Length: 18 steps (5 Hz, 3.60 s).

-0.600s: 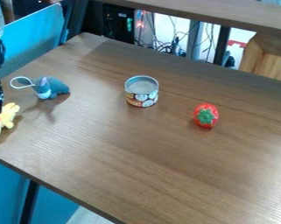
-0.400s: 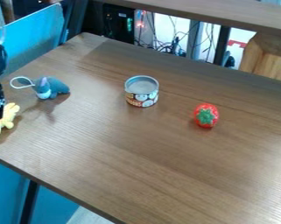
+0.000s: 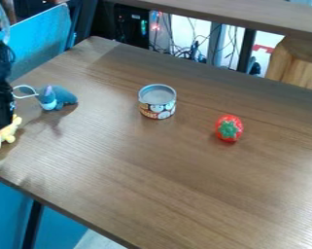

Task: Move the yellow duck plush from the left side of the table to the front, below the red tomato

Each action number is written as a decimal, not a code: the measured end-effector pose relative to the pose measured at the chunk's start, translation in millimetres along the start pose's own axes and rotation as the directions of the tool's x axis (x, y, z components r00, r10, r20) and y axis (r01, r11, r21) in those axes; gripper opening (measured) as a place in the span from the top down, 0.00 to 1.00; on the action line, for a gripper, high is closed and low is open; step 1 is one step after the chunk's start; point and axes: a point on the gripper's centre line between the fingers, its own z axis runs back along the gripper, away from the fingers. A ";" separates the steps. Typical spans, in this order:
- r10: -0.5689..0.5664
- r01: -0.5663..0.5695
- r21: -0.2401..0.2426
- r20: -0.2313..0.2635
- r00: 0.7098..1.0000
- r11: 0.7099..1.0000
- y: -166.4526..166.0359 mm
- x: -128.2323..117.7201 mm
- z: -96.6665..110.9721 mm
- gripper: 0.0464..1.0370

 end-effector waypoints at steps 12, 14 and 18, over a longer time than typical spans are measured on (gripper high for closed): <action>-0.402 0.427 -0.252 0.149 0.904 0.868 -255.5 40.4 16.0 0.74; -0.572 0.564 -0.223 0.037 0.820 0.795 -275.6 44.4 -16.8 0.74; -0.557 0.568 -0.278 0.124 0.821 0.775 -294.7 44.5 -24.4 0.03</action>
